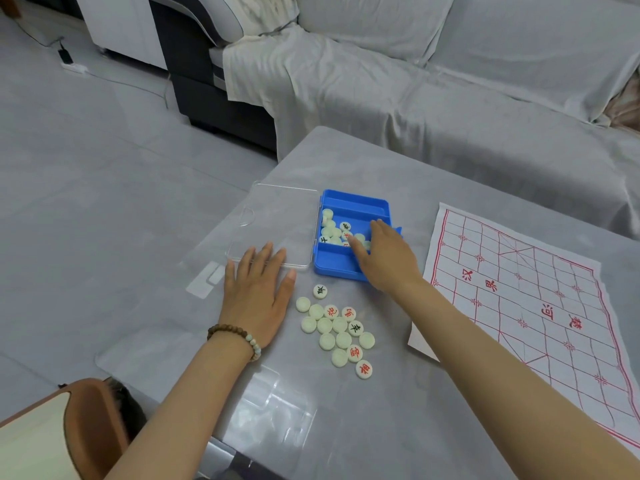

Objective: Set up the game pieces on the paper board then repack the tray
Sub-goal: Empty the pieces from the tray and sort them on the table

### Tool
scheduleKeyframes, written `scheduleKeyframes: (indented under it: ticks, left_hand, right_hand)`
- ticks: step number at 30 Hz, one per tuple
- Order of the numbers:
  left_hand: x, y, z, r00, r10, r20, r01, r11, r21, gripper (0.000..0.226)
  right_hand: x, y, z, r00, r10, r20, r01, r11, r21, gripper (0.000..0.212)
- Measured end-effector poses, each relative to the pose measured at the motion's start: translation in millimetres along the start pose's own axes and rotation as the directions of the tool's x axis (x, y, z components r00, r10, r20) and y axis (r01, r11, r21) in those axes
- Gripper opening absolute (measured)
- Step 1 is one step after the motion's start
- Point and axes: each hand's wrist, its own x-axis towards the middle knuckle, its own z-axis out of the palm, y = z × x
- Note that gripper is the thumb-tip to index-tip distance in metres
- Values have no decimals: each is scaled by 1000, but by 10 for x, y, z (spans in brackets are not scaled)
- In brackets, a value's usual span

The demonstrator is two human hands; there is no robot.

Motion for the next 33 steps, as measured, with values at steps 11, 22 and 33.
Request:
scheduleKeyframes:
  ticks: [11,22,33]
  left_hand:
    - [-1,-7,8,1000,-3,-10,3,1000,-3,75]
    - [0,0,2,1000,-3,-15,2,1000,-17,86]
    - [9,36,-17,1000,-22,2,22,1000,-13,72]
  right_hand:
    - [321,-236,211,1000,-19,-20,22,987,160,51]
    - [372,-225,240,982,-181,-48,185,979,87,43]
    - [332,-84,208,945,-320,-65,326,924,200,46]
